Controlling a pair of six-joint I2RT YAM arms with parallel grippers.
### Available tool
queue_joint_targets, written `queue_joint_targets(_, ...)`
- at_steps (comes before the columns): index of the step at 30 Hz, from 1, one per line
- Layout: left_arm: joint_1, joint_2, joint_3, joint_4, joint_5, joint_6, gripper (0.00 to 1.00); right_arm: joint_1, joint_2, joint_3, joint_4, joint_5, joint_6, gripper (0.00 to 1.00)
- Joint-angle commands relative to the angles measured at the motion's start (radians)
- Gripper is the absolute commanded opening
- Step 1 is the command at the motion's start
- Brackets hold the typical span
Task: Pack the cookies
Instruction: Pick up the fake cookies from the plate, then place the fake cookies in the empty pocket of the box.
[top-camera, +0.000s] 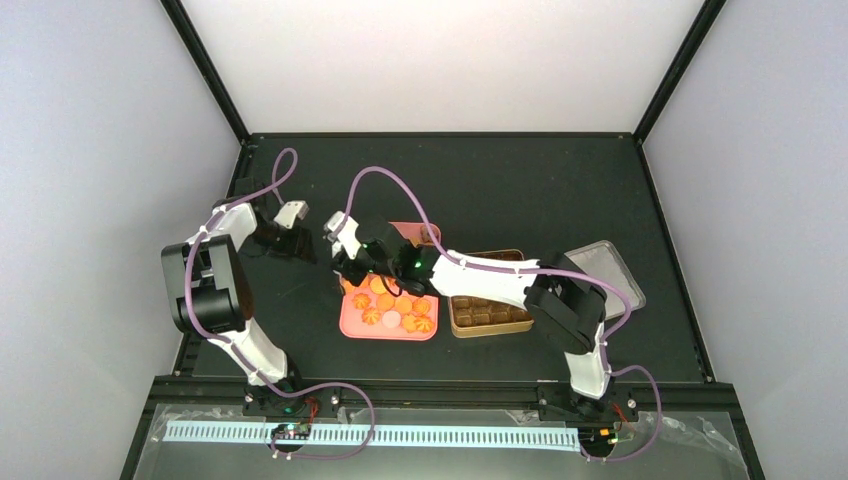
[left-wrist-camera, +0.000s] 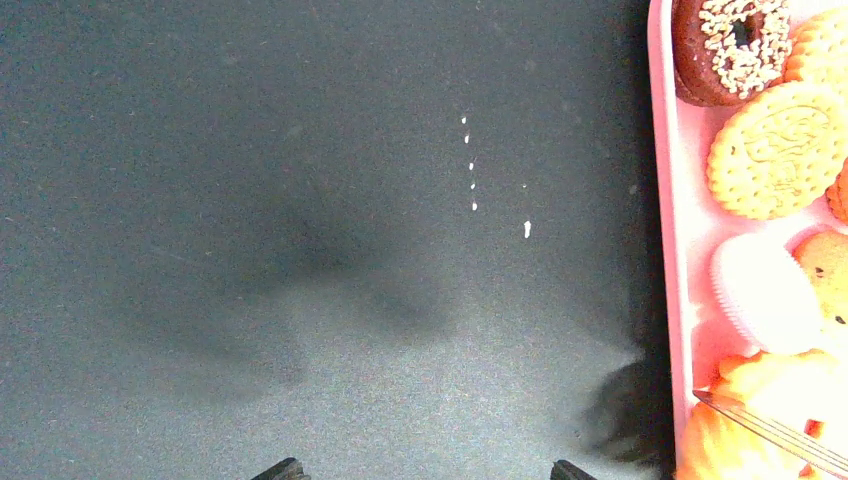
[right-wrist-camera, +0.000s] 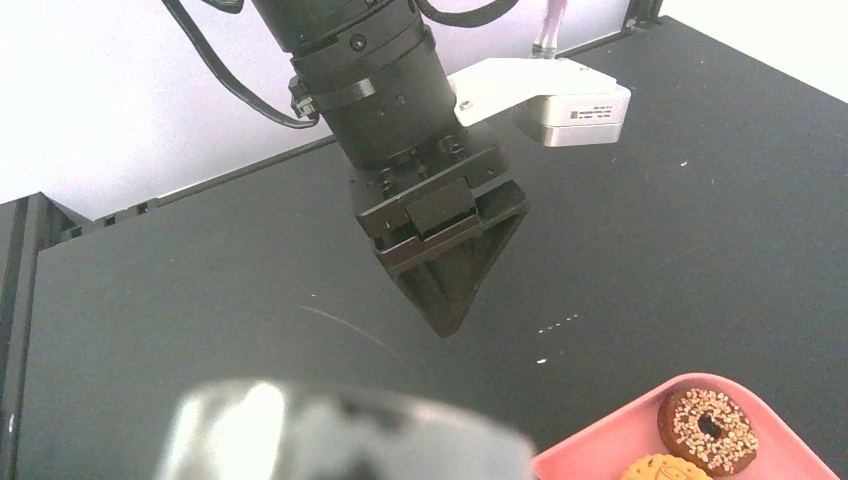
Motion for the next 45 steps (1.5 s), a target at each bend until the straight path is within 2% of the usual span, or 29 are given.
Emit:
queue_joint_targets(1,0.006,0.015,0.037,0.01,0.018,-0.016,0.65,0.007,-0.02,-0.044,-0.001,0.031,-0.012,0.35)
queue_joint_targets(9,-0.002,0.018,0.036,0.015,0.032,-0.027,0.65,0.007,-0.076,-0.045,0.013,0.074,0.021,0.07)
queue_joint_targets(14,-0.006,0.016,0.034,0.016,0.036,-0.03,0.65,0.003,-0.119,-0.047,0.012,0.093,0.023,0.01)
queue_joint_targets(19,-0.021,0.009,0.03,0.022,0.043,-0.031,0.65,-0.025,-0.221,-0.09,0.014,0.113,0.036,0.01)
queue_joint_targets(32,-0.208,0.1,0.041,0.09,-0.023,-0.135,0.64,-0.271,-0.688,-0.493,0.02,0.145,0.129,0.03)
queue_joint_targets(40,-0.241,0.129,0.04,0.094,-0.058,-0.13,0.63,-0.302,-0.831,-0.621,-0.029,0.202,0.129,0.04)
queue_joint_targets(45,-0.258,0.138,0.044,0.088,-0.066,-0.127,0.62,-0.304,-0.865,-0.656,-0.033,0.209,0.14,0.05)
